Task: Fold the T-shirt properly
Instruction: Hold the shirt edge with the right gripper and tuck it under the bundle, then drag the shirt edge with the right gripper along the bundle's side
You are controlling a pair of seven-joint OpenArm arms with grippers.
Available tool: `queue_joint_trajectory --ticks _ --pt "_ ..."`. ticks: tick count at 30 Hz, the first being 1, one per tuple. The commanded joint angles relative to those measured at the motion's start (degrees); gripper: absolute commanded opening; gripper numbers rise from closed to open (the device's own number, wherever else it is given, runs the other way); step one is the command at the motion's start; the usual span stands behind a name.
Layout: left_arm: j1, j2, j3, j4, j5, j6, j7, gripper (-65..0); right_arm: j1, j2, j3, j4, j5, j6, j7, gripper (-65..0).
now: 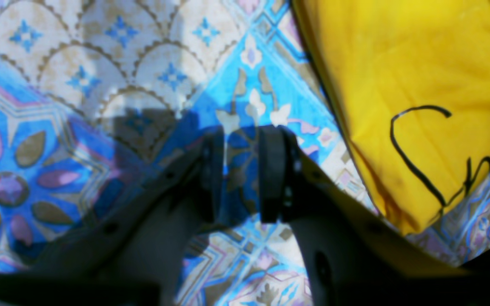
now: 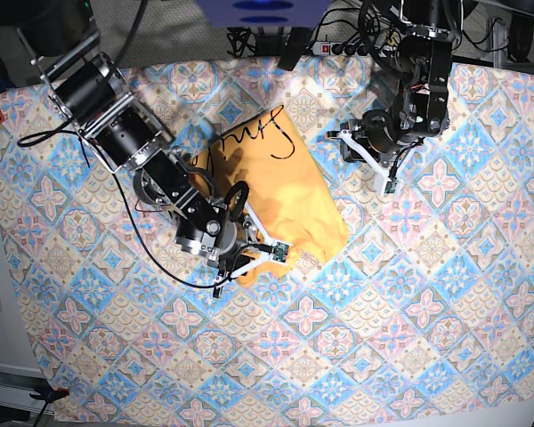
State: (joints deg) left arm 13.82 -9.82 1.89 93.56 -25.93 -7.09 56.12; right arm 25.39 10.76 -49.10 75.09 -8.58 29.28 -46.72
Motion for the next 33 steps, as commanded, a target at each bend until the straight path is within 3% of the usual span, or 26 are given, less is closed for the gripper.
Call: queue_joint_trajectory --ticks 1,26,33 --pt "-0.42 -0.24 -0.09 0.82 -0.66 -0.07 -0.69 -51.4 1.65 -0.17 0.44 2.40 0.27 -0.40 0.52 -49.1" --pt "-0.33 -0.15 0.00 0.82 -0.66 -0.07 -0.69 -51.4 2.00 0.62 4.05 -3.92 0.27 -0.13 4.92 -49.3" --pt "-0.24 -0.15 0.00 0.90 -0.66 -0.07 -0.69 -51.4 2.09 0.62 4.13 -4.54 0.27 -0.13 5.00 -53.8"
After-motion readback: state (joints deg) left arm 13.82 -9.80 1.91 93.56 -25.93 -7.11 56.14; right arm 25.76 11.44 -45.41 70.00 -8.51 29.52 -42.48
